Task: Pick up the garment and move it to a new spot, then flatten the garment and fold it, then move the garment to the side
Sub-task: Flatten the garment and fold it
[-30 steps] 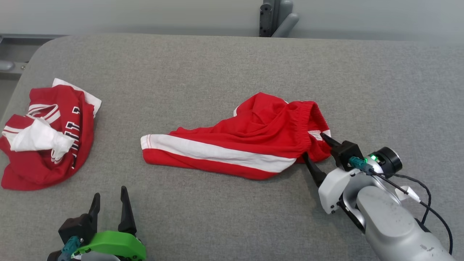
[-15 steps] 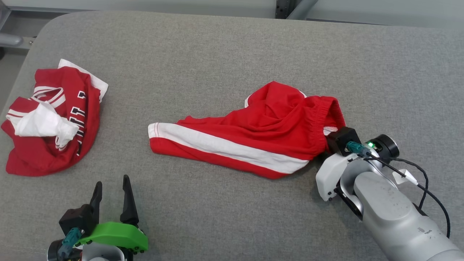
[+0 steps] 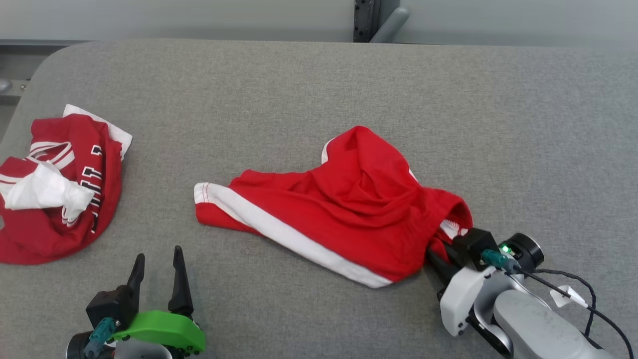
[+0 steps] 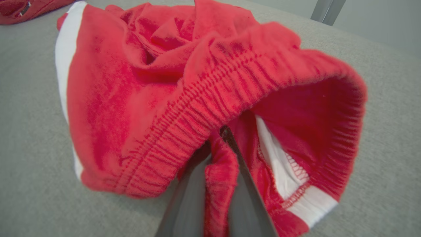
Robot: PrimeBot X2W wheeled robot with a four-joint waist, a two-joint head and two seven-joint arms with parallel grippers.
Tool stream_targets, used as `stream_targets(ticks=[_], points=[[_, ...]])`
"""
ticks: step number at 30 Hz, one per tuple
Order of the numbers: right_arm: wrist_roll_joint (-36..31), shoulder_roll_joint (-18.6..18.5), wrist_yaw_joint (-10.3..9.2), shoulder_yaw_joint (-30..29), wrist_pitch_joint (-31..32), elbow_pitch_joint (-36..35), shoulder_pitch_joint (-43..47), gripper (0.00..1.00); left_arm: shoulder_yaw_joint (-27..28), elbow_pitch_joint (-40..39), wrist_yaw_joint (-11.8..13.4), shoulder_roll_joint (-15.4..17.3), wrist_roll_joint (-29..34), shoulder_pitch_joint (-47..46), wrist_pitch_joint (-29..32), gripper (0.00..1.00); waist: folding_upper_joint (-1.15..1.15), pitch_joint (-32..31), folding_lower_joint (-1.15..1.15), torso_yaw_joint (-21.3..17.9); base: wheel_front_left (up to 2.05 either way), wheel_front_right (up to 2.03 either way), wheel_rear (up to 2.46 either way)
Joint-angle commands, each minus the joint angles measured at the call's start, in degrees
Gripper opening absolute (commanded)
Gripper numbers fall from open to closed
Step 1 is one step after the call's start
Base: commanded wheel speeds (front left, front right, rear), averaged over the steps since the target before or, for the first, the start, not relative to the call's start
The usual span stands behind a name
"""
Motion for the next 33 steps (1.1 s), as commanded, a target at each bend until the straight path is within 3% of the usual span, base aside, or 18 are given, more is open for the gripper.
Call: stream_targets(ticks=[1,7,11,12,13,14,21,24,28,33], points=[[1.2,-2.2,-0.08,2.2,-0.1,-1.8,1.6,0.00,0.0,0.1,-0.2,0.3,0.4,0.6,0.0,1.00,0.15,-1.4,0.00,-1.0,0.00,0.00,0.00],[6.5,-10.4,-0.08,16.3,-0.2,-10.5,7.4,0.00,0.0,0.4,-0.5,0.3,0.7,1.5,0.0,1.00,0.15,-3.4,0.00,-2.0,0.00,0.00,0.00],[14.1,-14.9,-0.05,28.0,1.6,-10.7,8.6,0.00,-0.2,0.5,-0.7,0.3,0.9,2.0,0.0,1.00,0.15,-4.6,0.00,-2.0,0.00,0.00,0.00],[16.1,-15.5,-0.05,29.8,2.2,-10.2,8.3,0.20,-0.2,0.5,-0.7,0.3,0.9,2.2,0.0,1.00,0.15,-4.9,0.00,-2.0,0.00,0.00,0.00],[17.7,-16.0,-0.09,30.4,1.9,-9.6,7.8,0.48,-0.1,0.5,-0.6,0.3,1.0,2.3,0.0,1.00,0.15,-5.1,0.00,-2.1,0.00,0.00,0.00],[19.3,-16.0,-0.16,30.6,1.5,-9.3,7.2,1.00,-0.1,0.5,-0.6,0.2,1.0,2.4,0.0,1.00,0.15,-5.4,0.00,-2.2,0.00,0.00,0.00],[21.9,-13.3,-0.09,23.8,-0.2,-9.1,2.7,1.00,0.8,0.0,-0.3,0.2,1.6,4.0,0.0,1.00,0.15,-7.4,0.00,-3.7,0.00,0.00,0.00],[20.1,-12.8,-0.09,20.2,-0.2,-9.2,1.9,1.00,1.0,-0.1,-0.3,0.3,1.9,4.2,0.0,1.00,0.15,-7.8,0.00,-4.0,0.00,0.00,0.00],[15.1,-11.5,-0.09,11.3,-0.2,-7.6,0.6,1.00,1.1,-0.3,-0.2,0.3,2.3,4.6,0.0,1.00,0.15,-8.3,0.00,-4.4,0.00,0.00,0.00],[10.7,-8.9,-0.08,4.6,-0.1,-0.6,1.7,1.00,0.6,-0.3,-0.1,0.3,2.3,4.4,0.0,1.00,0.15,-8.3,0.00,-4.3,0.00,0.00,0.00]])
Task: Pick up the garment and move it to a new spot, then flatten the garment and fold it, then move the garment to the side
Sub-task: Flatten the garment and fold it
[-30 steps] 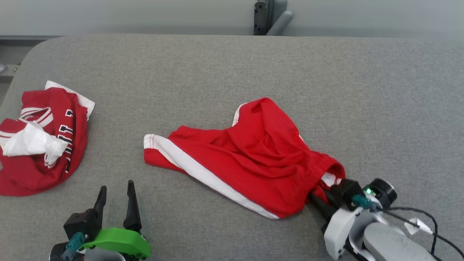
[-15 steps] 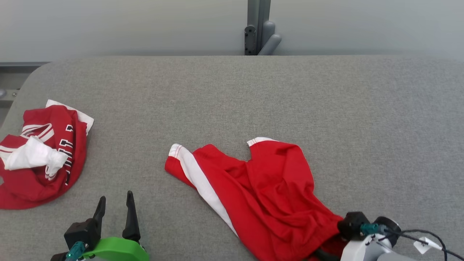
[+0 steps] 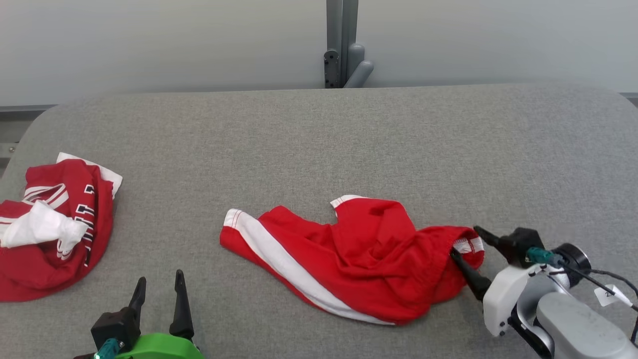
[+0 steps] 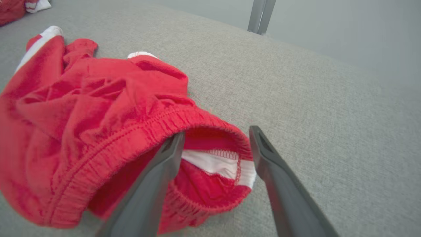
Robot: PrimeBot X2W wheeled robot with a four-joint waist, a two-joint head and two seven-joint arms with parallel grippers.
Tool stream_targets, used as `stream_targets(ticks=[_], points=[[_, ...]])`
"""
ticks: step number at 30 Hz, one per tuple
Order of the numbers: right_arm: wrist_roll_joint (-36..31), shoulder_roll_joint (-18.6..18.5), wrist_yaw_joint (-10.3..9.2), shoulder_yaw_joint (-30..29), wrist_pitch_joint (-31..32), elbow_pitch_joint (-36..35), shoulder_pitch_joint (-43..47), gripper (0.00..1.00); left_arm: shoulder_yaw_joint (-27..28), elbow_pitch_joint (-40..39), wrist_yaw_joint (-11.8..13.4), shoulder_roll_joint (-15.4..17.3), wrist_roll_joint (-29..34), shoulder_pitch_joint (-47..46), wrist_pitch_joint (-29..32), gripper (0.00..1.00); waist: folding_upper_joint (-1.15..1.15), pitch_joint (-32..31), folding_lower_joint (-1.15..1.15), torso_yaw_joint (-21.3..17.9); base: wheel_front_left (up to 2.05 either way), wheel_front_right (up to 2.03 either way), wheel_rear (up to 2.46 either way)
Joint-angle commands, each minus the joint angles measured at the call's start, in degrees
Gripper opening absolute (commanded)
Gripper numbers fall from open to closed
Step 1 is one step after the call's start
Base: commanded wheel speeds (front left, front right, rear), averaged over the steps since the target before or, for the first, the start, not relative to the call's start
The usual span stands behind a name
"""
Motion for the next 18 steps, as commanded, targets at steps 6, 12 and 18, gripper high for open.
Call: stream_targets(ticks=[6,12,18], points=[[0.1,0.8,-0.08,1.2,-0.2,2.2,5.0,1.00,-0.1,0.6,-0.3,0.2,0.1,1.0,0.0,1.00,0.15,-0.4,0.00,0.5,0.00,0.00,0.00],[2.6,-2.1,-0.08,3.4,-0.2,-6.7,12.4,1.00,0.3,0.7,-0.2,0.3,0.4,2.4,0.0,1.00,0.15,-1.5,0.00,-0.9,0.00,0.00,0.00],[5.6,-4.1,-0.08,8.0,-0.2,-14.1,15.3,1.00,-0.9,0.6,-0.2,0.3,-0.4,2.0,0.0,1.00,0.15,-1.5,0.00,-1.1,0.00,0.00,0.00]])
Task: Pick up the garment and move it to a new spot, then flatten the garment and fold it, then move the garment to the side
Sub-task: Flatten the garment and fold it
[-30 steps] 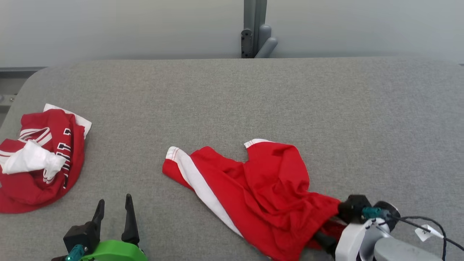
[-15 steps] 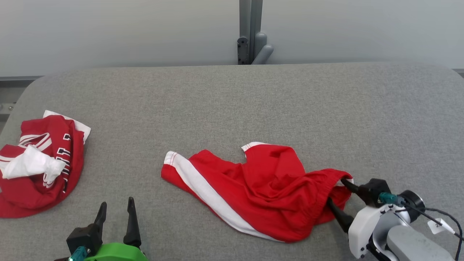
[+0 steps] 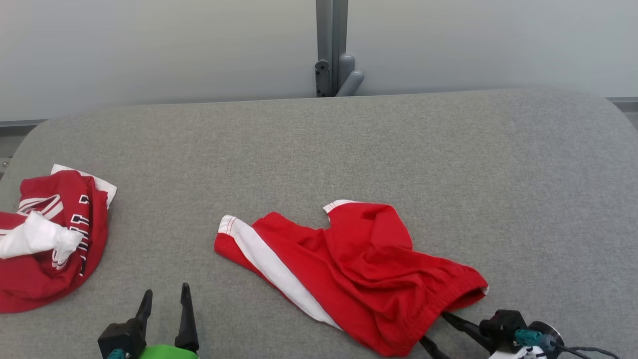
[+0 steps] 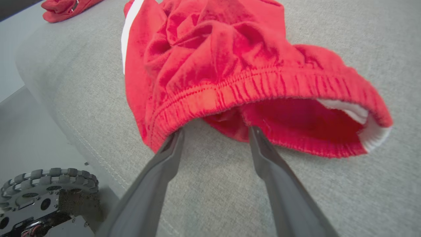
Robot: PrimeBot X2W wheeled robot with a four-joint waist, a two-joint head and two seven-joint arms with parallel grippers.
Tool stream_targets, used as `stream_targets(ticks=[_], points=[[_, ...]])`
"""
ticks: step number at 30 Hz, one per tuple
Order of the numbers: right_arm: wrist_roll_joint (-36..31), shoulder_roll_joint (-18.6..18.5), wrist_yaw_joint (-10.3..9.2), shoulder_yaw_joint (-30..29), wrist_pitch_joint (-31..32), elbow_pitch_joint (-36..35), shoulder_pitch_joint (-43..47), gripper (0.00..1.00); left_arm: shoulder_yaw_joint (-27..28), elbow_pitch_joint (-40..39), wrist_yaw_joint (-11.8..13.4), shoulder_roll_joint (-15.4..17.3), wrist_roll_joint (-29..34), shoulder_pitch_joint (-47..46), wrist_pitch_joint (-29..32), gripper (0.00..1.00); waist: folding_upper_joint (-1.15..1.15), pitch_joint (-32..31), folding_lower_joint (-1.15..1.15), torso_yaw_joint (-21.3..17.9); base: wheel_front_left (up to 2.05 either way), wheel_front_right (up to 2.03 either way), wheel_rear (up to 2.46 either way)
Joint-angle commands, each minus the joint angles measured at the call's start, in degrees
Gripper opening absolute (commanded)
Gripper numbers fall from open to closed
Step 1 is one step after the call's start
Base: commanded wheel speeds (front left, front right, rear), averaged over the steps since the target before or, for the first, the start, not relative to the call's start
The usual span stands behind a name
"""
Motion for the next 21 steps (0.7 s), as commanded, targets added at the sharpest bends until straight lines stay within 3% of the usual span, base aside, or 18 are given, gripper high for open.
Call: stream_targets(ticks=[1,12,21], points=[[1.1,-0.5,-0.08,1.0,-0.2,-0.9,0.7,1.00,-0.2,0.2,-0.1,0.3,-0.3,-0.1,0.0,1.00,0.15,0.0,0.00,0.3,0.00,0.00,0.00],[7.1,-3.0,-0.06,13.2,-0.2,-2.6,-2.2,1.00,-1.3,0.2,-0.7,0.2,-0.4,0.0,0.0,1.00,0.15,1.1,0.00,2.9,0.00,0.00,0.00],[9.2,-2.8,-0.05,16.2,-0.2,-2.1,-5.7,1.00,-1.7,-0.1,-0.2,0.2,-0.8,-1.2,0.0,1.00,0.15,2.0,0.00,3.8,0.00,0.00,0.00]])
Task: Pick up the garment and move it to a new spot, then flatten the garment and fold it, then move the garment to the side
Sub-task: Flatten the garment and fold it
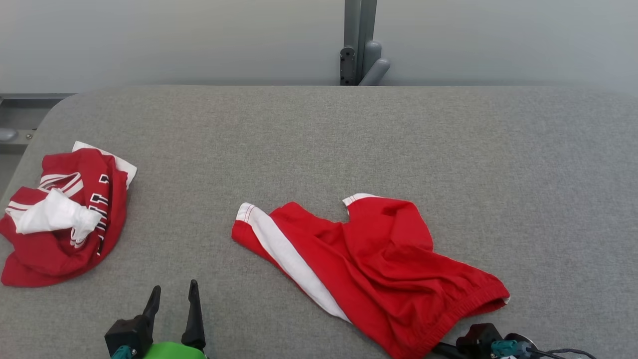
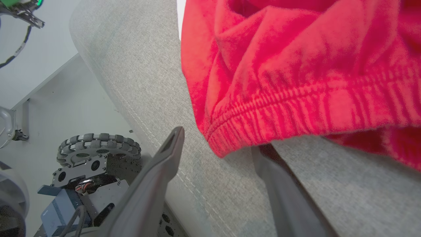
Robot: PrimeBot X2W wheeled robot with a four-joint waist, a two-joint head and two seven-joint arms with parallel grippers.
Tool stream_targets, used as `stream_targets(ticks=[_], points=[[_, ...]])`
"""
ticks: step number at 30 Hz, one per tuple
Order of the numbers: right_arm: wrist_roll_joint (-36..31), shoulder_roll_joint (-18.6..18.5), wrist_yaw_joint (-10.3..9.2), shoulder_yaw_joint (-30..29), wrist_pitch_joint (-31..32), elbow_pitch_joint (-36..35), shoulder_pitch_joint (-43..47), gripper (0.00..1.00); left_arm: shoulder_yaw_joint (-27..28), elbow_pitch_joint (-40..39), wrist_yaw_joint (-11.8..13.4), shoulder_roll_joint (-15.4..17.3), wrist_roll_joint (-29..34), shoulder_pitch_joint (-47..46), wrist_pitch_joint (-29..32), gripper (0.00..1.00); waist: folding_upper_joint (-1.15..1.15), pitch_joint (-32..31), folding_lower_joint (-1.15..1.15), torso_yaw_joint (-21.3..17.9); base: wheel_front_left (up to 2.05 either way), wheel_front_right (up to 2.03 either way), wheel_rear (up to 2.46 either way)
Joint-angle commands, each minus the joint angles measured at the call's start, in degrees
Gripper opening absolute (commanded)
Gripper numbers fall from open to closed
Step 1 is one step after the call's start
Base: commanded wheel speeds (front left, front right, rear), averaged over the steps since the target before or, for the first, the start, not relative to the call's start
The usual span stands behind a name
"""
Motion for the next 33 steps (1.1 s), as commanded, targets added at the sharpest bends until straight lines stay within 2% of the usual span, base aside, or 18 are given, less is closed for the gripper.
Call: stream_targets(ticks=[1,2,3,4,5,8,12,15,18,21,25,29,30,31,32,33], points=[[-0.2,0.4,-0.04,-0.1,-0.2,0.4,-0.6,1.00,0.2,0.0,0.1,0.3,-0.4,-0.9,0.0,1.00,0.15,0.2,0.00,0.2,0.00,0.00,0.00],[0.0,1.0,-0.04,-0.1,-0.2,0.7,-0.9,1.00,0.2,-0.1,0.1,0.2,-0.4,-1.0,0.0,1.00,0.15,0.3,0.00,0.3,0.00,0.00,0.00],[0.1,1.7,-0.04,-0.2,-0.2,0.9,-1.3,0.78,0.1,-0.1,0.1,0.2,-0.5,-1.1,0.0,1.00,0.15,0.5,0.00,0.5,0.00,0.00,0.00],[0.1,2.1,-0.04,-0.7,-0.2,0.9,-1.7,0.32,0.1,-0.1,0.1,0.2,-0.5,-1.1,0.0,1.00,0.15,0.6,0.00,0.7,0.00,0.00,0.00],[0.6,2.7,-0.04,-1.3,-0.2,0.4,-1.7,0.00,0.0,-0.2,0.0,0.3,-0.5,-1.2,0.0,1.00,0.15,0.8,0.00,0.9,0.00,0.00,0.00],[1.4,2.6,-0.04,-4.2,-0.2,-2.2,-2.1,0.00,0.1,-0.7,-0.1,0.3,-0.5,-1.1,0.0,1.00,0.15,1.3,0.00,1.4,0.00,0.00,0.00],[2.4,1.3,-0.04,-11.7,-0.2,-6.0,-3.3,0.00,0.5,-1.2,0.1,0.2,-0.5,-1.1,0.0,1.00,0.15,2.6,0.00,1.6,0.00,0.00,0.00],[1.3,1.3,-0.03,-17.7,-0.2,-5.5,-5.9,0.00,-0.2,-1.6,0.0,0.2,-0.7,-2.3,0.0,1.00,0.15,4.3,0.00,2.3,0.00,0.00,0.00],[-1.1,2.8,-0.03,-22.9,-0.2,-1.3,-10.5,0.00,-1.9,-1.8,-0.2,0.2,-1.2,-4.0,0.0,1.00,0.15,6.9,0.00,3.9,0.00,0.00,0.00],[-4.6,4.7,-0.04,-27.1,-0.2,6.1,-16.0,0.00,-3.9,-1.8,-0.3,0.3,-2.1,-6.4,0.0,1.00,0.15,10.0,0.00,6.6,0.00,0.00,0.00],[-9.5,6.3,-0.04,-27.4,0.0,18.1,-22.9,0.00,-6.4,-2.1,0.0,0.2,-3.2,-9.3,0.0,1.00,0.15,13.6,0.00,10.6,0.00,0.00,0.00],[-11.5,6.8,-0.04,-26.1,1.1,28.8,-24.3,0.00,-7.2,-2.8,0.6,0.2,-4.1,-10.3,0.0,1.00,0.15,14.7,0.00,12.3,0.00,0.00,0.00],[-11.2,6.8,-0.04,-26.6,0.8,30.6,-24.0,0.34,-7.0,-2.9,0.6,0.2,-4.2,-10.3,0.0,1.00,0.15,14.7,0.00,12.4,0.00,0.00,0.00],[-11.0,6.8,-0.05,-26.9,0.6,32.4,-23.3,0.93,-6.8,-3.0,0.8,0.2,-4.2,-10.3,0.0,1.00,0.15,14.5,0.00,12.2,0.00,0.00,0.00],[-10.6,7.0,-0.08,-27.3,0.6,34.0,-22.7,1.00,-6.5,-3.0,1.0,0.2,-4.1,-10.1,0.0,1.00,0.15,14.2,0.00,11.8,0.00,0.00,0.00],[-10.5,7.0,-0.09,-27.9,0.5,35.0,-22.1,1.00,-6.2,-3.1,1.1,0.2,-3.8,-10.0,0.0,1.00,0.15,13.9,0.00,11.2,0.00,0.00,0.00]])
